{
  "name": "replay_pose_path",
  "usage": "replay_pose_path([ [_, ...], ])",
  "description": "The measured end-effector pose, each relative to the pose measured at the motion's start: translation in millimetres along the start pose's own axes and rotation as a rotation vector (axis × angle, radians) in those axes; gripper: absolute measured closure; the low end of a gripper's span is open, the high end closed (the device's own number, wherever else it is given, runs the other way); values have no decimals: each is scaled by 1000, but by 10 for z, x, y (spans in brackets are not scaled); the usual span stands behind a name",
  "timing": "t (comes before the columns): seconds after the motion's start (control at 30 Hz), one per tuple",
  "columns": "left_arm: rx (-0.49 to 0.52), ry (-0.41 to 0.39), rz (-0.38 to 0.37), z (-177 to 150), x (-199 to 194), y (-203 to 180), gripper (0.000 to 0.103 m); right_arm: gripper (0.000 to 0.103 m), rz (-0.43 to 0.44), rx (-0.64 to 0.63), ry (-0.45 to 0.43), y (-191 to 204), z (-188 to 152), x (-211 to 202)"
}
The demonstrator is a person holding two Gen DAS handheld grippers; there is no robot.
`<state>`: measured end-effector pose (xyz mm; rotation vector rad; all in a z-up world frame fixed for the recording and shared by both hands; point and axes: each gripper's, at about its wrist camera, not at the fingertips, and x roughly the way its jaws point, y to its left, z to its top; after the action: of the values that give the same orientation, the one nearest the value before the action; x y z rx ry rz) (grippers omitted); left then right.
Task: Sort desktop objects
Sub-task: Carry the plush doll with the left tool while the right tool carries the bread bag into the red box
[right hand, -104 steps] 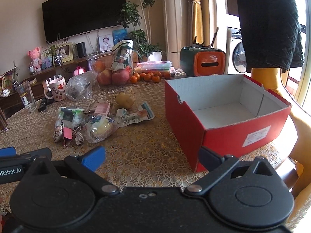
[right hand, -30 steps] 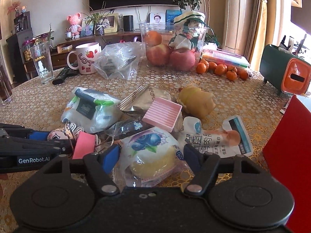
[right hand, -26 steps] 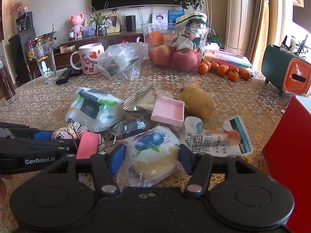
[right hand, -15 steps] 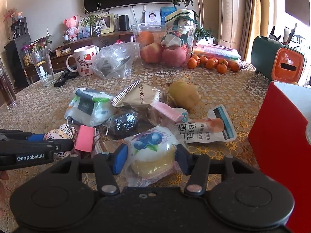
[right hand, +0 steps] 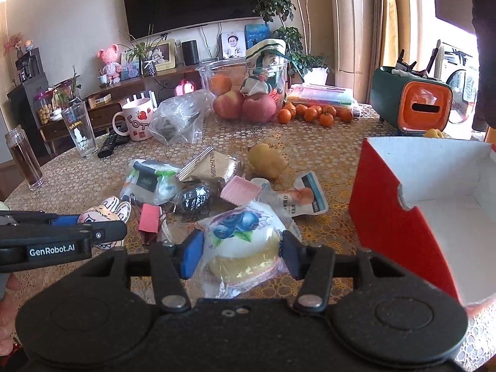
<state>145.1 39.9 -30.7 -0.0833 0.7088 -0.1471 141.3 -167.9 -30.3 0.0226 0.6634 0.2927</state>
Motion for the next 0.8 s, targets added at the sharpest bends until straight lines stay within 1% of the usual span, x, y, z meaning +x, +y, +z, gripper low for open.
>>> replay_pose_path([
  [0.43, 85, -56, -90, 137, -456, -799, 64, 50, -11, 16, -92, -382, 34, -791],
  [0.63, 138, -74, -120, 198, -530, -1170, 64, 50, -40, 29, -124, -627, 57, -1016],
  [0.8, 172, -78, -148, 240, -513, -1465, 64, 50, -74, 55, -150, -851, 66, -1154],
])
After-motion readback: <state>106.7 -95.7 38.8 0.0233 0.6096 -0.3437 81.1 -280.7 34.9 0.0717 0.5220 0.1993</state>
